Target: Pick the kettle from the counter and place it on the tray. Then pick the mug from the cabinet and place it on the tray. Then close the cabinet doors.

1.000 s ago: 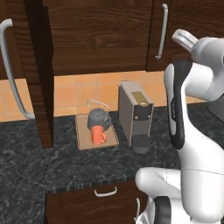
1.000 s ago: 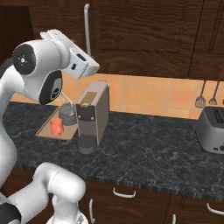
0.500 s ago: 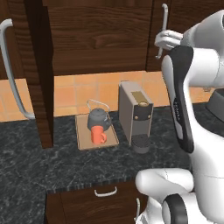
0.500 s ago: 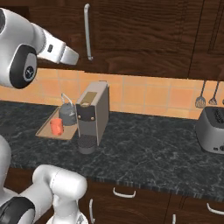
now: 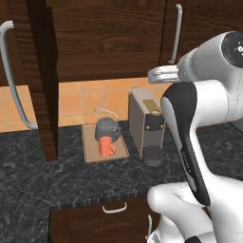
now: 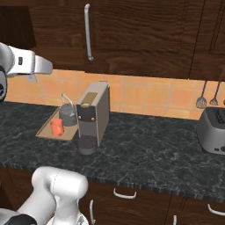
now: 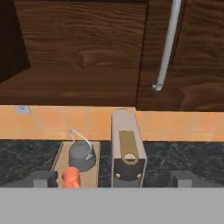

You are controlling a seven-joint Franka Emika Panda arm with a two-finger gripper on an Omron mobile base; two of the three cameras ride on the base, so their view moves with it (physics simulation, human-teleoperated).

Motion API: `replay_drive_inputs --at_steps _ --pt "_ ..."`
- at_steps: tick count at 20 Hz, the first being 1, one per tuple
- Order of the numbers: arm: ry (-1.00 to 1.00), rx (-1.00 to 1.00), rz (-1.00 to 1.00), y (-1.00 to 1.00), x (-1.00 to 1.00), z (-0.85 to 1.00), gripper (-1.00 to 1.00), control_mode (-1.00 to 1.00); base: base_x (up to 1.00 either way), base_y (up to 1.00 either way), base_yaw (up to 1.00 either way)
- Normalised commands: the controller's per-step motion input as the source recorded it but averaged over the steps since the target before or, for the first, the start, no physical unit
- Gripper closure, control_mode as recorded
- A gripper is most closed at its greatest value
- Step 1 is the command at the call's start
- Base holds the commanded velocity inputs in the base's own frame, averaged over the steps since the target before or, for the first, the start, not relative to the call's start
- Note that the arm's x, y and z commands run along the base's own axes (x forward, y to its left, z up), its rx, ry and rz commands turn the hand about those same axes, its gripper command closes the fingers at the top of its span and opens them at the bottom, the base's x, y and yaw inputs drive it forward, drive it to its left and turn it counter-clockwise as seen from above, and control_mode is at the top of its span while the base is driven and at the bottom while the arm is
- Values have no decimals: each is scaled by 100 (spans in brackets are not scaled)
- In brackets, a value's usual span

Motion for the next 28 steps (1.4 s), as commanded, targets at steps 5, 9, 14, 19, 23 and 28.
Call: replay_drive_inputs --at_steps 5,9,14,19,23,28 --pt "12 -31 12 42 -6 -61 -100 -100 0 0 0" --pt "10 -25 13 30 -3 -49 -100 -100 0 0 0" --pt "-2 -17 19 17 -26 -39 -100 -100 0 0 0" --pt "-22 -31 27 1 -23 -51 -100 -100 0 0 0" --pt "-19 -40 25 14 -26 -36 -100 -100 0 0 0" --pt "-5 -48 9 42 -10 -53 -100 -100 0 0 0"
